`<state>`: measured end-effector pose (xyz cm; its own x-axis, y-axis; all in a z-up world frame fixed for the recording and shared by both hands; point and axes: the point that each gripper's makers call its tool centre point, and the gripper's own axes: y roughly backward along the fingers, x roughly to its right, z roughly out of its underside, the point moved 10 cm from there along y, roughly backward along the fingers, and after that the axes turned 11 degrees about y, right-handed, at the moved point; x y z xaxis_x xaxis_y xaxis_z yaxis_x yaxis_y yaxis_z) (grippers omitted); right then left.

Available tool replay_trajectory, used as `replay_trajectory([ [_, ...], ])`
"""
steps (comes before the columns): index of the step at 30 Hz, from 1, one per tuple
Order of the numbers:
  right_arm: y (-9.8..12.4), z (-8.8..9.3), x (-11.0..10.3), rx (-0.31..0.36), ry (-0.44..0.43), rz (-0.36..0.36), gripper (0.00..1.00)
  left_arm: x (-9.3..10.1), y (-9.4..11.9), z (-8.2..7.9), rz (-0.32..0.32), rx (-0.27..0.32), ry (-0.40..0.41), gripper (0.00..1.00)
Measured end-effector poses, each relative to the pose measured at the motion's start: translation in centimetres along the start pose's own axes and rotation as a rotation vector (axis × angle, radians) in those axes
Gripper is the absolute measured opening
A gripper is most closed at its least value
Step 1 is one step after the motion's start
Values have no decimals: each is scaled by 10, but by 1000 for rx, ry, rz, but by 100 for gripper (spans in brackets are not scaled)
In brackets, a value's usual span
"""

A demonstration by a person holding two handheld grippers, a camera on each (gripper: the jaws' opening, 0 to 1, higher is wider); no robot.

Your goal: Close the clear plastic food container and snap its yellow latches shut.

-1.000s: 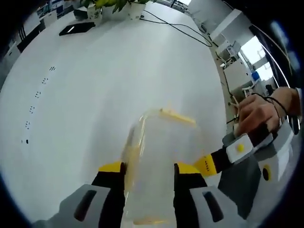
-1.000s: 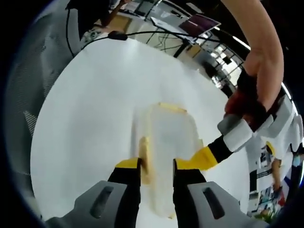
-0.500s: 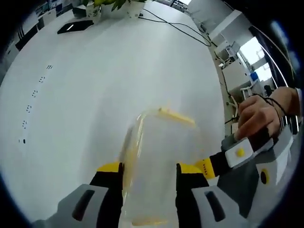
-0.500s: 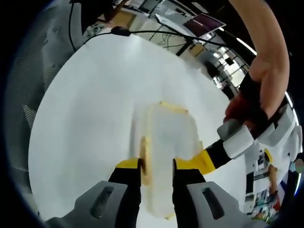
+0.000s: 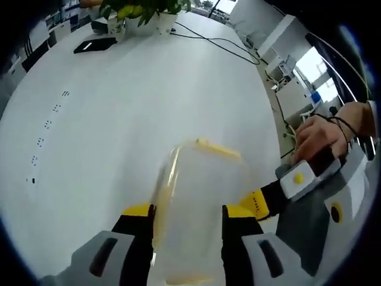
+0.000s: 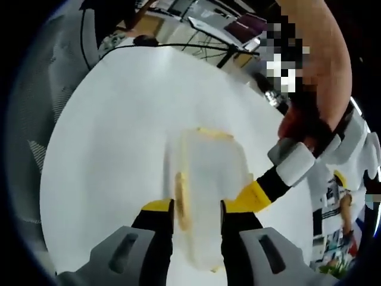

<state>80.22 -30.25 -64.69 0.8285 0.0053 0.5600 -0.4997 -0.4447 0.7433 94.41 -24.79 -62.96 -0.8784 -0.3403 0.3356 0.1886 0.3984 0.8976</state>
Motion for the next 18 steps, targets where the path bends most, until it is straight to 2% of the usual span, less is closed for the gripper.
replay_trajectory([
  [6, 11, 5, 4, -9, -84, 38, 30, 0, 11, 9, -21, 82, 23, 41],
  [9, 12, 7, 5, -9, -127, 36, 33, 1, 13, 15, -26, 105, 36, 42],
  [15, 19, 15, 10, 3, -256, 61, 37, 11, 25, 40, -43, 230, 87, 44],
  [18, 22, 21, 12, 4, -302, 66, 39, 9, 30, 49, -57, 288, 106, 44],
])
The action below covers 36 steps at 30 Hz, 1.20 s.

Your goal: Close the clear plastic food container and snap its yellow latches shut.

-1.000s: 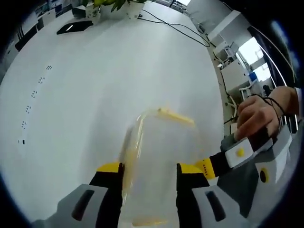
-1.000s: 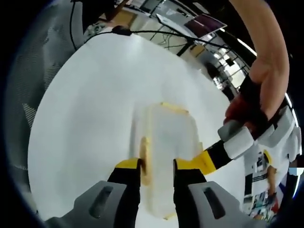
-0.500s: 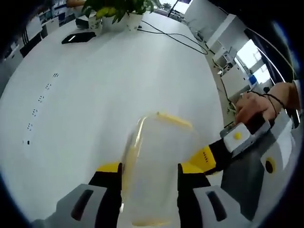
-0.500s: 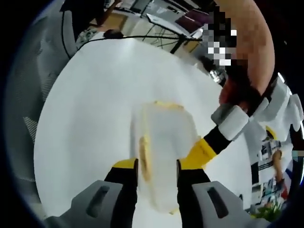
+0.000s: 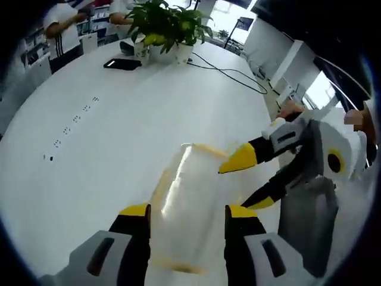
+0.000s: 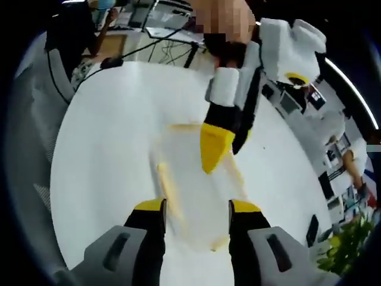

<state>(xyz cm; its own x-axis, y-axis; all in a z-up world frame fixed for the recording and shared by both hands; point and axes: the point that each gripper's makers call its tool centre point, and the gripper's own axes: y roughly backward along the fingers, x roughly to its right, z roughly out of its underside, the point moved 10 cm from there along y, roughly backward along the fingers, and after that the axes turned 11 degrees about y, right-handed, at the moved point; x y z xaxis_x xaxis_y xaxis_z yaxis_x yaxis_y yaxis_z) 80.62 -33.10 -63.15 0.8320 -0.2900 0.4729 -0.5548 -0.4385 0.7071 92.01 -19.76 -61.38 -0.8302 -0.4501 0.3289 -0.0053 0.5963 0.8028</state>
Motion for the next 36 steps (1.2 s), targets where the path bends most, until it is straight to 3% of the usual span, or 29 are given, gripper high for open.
replay_trajectory([
  [3, 3, 4, 2, 5, -45, 11, 42, 1, 8, 12, -30, 91, 17, 46],
  [10, 7, 18, 3, 14, -167, 27, 47, 16, 19, 54, -88, 243, 40, 49],
  [20, 7, 36, 0, 21, -281, 34, 53, 21, 21, 88, -187, 435, 99, 57],
  [27, 0, 47, -5, 35, -334, 22, 56, 20, 12, 110, -225, 521, 136, 58],
  [36, -13, 57, -11, 23, -366, 4, 55, 20, -7, 129, -227, 519, 145, 58],
])
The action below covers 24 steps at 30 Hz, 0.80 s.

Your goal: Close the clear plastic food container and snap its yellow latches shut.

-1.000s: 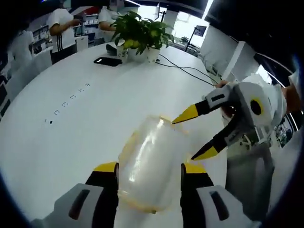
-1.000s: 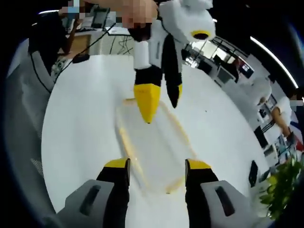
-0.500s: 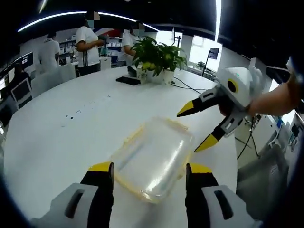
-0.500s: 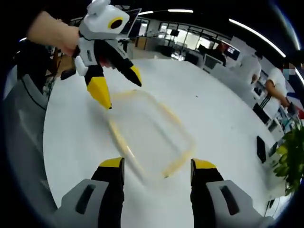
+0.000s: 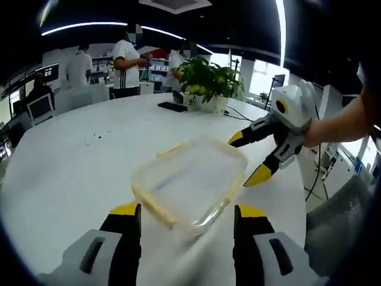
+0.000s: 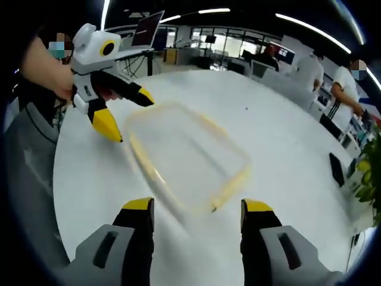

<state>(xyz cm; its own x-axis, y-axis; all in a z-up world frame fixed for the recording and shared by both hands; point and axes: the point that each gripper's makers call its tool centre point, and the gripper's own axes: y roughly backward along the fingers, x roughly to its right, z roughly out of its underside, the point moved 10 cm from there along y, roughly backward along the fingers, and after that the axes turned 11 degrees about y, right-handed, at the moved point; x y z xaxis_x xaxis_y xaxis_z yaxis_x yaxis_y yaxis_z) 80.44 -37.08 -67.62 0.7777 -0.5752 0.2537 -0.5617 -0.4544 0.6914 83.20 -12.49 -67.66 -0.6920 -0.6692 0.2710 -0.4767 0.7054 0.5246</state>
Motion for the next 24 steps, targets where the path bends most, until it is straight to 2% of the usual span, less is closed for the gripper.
replay_trajectory([
  [6, -10, 3, -3, 9, 13, -6, 54, 2, -8, 6, -18, -1, -56, 56],
  [11, -15, 5, -3, 14, 27, -1, 50, -2, -9, 6, -58, 25, -58, 50],
  [13, -15, 4, -2, 35, 37, 4, 47, -2, -9, 6, -51, 29, -57, 49],
  [15, -15, 5, -1, 28, 48, 13, 45, -2, -9, 5, -52, 28, -66, 49],
  [24, -16, 4, -1, 21, 65, 17, 44, -3, -10, 4, -53, 29, -68, 48],
])
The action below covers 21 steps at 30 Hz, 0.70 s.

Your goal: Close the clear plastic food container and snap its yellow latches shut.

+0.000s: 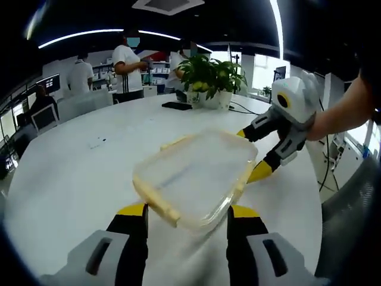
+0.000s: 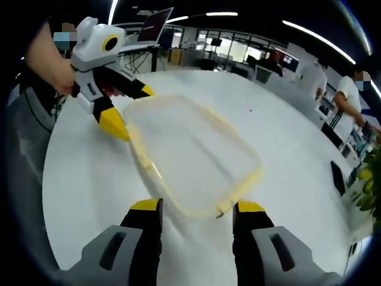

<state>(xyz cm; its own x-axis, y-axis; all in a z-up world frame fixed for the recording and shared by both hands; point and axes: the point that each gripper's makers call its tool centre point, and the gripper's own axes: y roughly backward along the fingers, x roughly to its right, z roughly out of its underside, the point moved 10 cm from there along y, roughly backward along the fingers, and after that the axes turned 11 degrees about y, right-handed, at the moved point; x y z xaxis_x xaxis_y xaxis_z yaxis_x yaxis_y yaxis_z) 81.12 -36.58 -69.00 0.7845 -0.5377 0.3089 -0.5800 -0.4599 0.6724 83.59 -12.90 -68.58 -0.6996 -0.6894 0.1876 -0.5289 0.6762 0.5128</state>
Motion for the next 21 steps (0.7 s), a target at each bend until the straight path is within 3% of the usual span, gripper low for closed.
replay_trajectory([
  [21, -39, -46, -26, 28, 61, -11, 40, -47, 40, 15, -76, 5, 3, 46],
])
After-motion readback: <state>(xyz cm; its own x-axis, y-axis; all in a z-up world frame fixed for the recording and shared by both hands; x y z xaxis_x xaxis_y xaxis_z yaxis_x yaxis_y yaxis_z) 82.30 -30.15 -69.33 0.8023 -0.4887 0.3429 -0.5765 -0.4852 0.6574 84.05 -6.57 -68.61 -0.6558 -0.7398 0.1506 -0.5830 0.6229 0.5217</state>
